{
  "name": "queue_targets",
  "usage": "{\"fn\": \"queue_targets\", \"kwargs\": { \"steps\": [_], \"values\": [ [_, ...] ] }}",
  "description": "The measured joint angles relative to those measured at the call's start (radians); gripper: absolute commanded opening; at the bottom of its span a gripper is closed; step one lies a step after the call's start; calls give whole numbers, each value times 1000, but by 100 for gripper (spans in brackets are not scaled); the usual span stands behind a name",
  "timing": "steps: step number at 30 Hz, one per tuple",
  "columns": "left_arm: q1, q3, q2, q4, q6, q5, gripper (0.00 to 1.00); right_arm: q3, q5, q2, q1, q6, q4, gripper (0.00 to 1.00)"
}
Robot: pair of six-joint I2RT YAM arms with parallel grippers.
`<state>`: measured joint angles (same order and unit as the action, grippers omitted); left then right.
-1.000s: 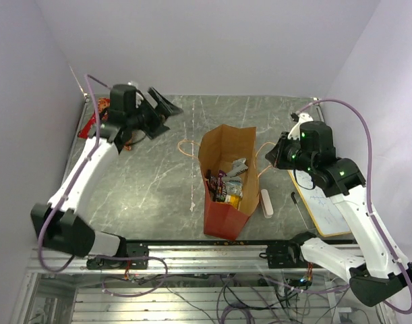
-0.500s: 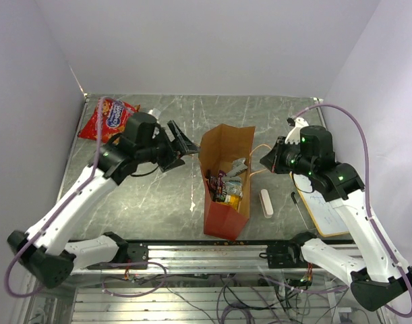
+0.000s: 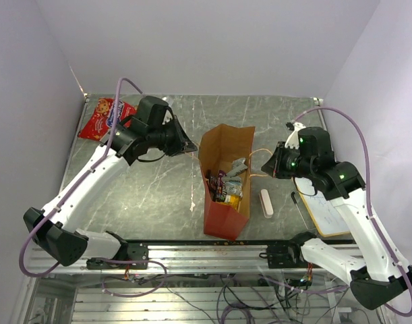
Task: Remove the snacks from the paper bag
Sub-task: Adjust the paper bag at the center of the board.
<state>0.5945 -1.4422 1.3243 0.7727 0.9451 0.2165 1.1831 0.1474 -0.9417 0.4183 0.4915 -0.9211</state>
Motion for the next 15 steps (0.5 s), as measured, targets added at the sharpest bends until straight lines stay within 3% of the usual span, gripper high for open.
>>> {"fn": "queue_targets", "kwargs": {
  "steps": [10,15],
  "values": [
    [-53,-195,35,153,-162,28,7,59,68,-46,0,-8,-56,0],
    [-71,-142,11,102,-130,46,7,59,64,-22,0,25,-18,0]
  ]
}}
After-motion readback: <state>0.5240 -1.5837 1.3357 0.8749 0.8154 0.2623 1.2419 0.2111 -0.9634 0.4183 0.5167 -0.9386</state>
